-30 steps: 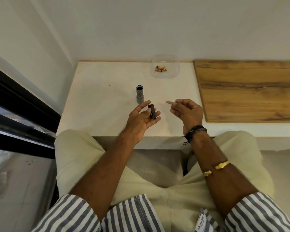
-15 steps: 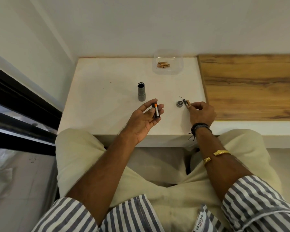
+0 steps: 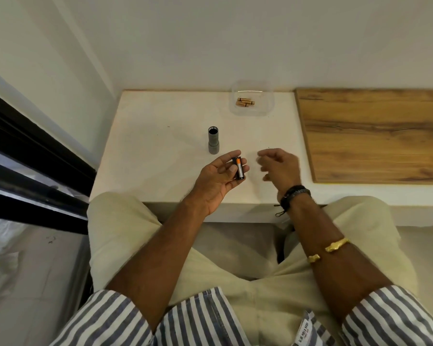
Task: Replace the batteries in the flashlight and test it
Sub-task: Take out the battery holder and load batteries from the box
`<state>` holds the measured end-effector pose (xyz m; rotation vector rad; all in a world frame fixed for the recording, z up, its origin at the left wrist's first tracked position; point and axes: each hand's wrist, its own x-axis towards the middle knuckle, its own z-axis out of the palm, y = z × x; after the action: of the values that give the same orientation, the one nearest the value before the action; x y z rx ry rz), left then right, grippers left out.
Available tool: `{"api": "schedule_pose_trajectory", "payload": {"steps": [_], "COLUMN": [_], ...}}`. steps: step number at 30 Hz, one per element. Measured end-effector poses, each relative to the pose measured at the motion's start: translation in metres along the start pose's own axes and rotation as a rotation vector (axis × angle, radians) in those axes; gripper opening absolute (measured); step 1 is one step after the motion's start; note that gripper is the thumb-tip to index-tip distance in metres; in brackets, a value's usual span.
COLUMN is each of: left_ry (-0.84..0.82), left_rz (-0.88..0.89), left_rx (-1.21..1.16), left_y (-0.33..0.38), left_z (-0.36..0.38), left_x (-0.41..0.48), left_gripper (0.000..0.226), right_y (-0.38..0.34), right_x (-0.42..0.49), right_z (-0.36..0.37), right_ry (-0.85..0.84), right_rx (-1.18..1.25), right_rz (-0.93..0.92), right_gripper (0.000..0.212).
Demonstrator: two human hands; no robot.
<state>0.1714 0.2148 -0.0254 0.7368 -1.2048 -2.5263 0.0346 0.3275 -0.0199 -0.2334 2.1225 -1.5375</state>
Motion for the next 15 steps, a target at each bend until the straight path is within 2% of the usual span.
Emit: {"api": "schedule_pose_trajectory", "payload": {"steps": [2,3,9,15], "left_ry": [0.018,0.028,0.048,0.067], "left_rz": [0.02,0.027,0.066,0.104], "left_rx": [0.036,0.056,0.154,0.233], "left_y": [-0.001,-0.001,0.0,-0.002], "left_z": [0.0,-0.001,0.0,0.001], "left_x": [0.0,-0.001,-0.003,-0.005], "left_gripper": [0.036,0.036,0.033,0.031], "right_y": [-0.008,-0.01,-0.014,-0.013], "right_x": [-0.015,-0.02,-0.024,-0.025], "right_z": [0.01,0.014,0.017,0.017], "right_ry": [-0.208,-0.251,-0.269,-0.334], "right_rx": [0.101,0.113,0.147,0.19], "right_rz": [0.092,0.113,0.151,0.184], "right_gripper": [0.011,0.011,0.018,0.01]}}
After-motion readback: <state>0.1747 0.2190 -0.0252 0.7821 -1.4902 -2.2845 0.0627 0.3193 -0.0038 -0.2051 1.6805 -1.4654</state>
